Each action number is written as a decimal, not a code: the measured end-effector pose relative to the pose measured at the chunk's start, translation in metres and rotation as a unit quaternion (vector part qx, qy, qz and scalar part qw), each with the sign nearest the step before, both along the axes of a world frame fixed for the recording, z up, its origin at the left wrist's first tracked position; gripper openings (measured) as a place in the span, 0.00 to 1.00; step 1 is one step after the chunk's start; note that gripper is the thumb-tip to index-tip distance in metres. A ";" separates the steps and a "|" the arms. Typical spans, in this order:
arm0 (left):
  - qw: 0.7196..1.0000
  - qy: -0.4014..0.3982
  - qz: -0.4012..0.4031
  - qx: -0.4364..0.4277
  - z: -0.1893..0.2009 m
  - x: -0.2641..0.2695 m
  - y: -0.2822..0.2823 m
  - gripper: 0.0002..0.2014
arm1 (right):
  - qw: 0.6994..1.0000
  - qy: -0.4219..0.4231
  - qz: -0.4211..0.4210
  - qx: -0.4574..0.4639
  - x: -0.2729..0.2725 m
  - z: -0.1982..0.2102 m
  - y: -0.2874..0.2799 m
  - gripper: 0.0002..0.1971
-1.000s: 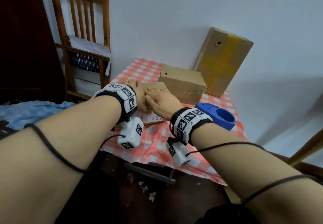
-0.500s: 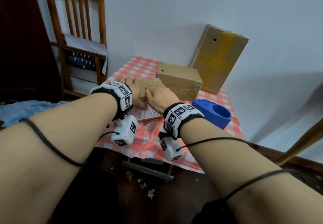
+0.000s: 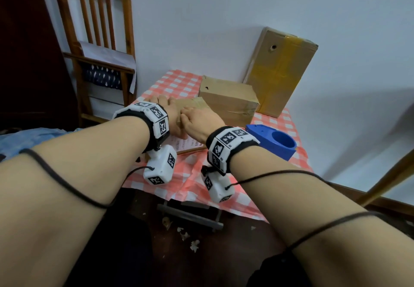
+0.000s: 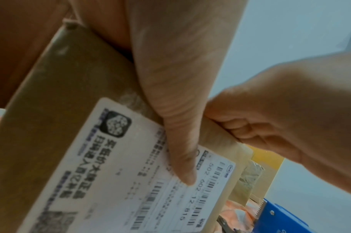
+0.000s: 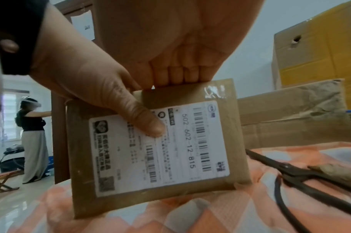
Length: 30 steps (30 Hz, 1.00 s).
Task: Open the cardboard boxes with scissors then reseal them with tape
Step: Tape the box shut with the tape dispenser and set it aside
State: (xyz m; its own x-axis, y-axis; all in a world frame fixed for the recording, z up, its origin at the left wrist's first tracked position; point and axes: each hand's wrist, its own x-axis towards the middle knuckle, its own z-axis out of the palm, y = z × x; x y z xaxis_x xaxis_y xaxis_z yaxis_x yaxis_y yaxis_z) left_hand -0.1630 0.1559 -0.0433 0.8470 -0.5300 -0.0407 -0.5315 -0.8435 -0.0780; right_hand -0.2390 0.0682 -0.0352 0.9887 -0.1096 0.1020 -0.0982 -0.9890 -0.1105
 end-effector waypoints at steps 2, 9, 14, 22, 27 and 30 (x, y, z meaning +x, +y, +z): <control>1.000 0.009 0.003 -0.004 0.000 -0.002 -0.001 0.55 | 1.000 0.003 0.016 -0.009 -0.003 -0.003 -0.003 0.17; 1.000 0.028 0.000 -0.003 0.007 -0.005 -0.003 0.58 | 0.994 -0.104 0.035 0.024 -0.041 -0.009 -0.005 0.19; 0.999 0.032 -0.023 0.005 0.006 0.003 0.002 0.61 | 0.959 -0.176 -0.192 0.110 -0.024 0.003 -0.012 0.24; 0.999 0.036 -0.031 0.007 0.008 0.003 0.002 0.62 | 0.910 -0.116 -0.233 0.323 -0.015 -0.006 -0.040 0.18; 0.999 0.041 -0.032 0.011 0.010 0.002 0.004 0.62 | 0.920 -0.137 -0.223 0.291 -0.016 -0.008 -0.048 0.20; 0.999 0.038 -0.028 0.009 0.008 0.003 0.002 0.62 | 0.913 -0.105 -0.227 0.323 -0.012 -0.007 -0.042 0.21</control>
